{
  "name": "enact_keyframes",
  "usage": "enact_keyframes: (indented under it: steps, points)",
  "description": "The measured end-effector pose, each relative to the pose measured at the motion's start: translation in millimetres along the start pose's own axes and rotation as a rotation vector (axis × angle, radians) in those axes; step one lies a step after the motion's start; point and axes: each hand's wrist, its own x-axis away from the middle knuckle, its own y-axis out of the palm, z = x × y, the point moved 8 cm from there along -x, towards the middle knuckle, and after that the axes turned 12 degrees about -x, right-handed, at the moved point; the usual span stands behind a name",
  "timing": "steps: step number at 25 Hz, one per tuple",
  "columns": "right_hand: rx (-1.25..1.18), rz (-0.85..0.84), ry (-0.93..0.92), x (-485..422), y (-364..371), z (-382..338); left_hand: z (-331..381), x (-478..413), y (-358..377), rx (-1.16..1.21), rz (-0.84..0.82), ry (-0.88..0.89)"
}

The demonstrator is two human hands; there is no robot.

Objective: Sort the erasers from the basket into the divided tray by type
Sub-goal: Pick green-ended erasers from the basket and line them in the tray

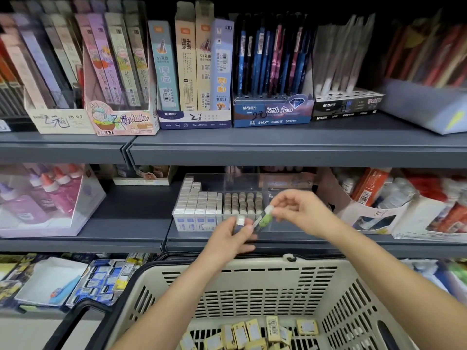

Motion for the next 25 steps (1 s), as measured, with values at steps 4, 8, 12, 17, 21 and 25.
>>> enact_keyframes:
  steps: [4,8,12,17,21,25]
  points:
    - [0.328,0.199,-0.049,-15.1,-25.8,-6.1,0.4,-4.4,-27.0,0.014,0.170,0.011]
    - [0.397,0.151,-0.060,-24.2,-16.7,-6.4,-5.6,-5.8,-28.0,-0.029,0.176,-0.014]
    - [0.459,0.037,-0.057,-30.4,-6.1,-9.0,-8.7,-9.0,-24.3,0.138,0.154,-0.063]
    - [0.516,0.043,0.004,-43.1,-9.5,-7.6,-4.4,-10.4,-21.1,0.039,0.164,-0.015]
    - [0.599,-0.037,0.041,-46.3,-3.1,2.3,-2.2,-12.5,-25.4,-0.082,0.208,0.020]
    - [0.662,-0.138,0.127,-41.8,13.4,25.9,-6.5,-16.1,-23.3,-0.078,0.199,-0.007]
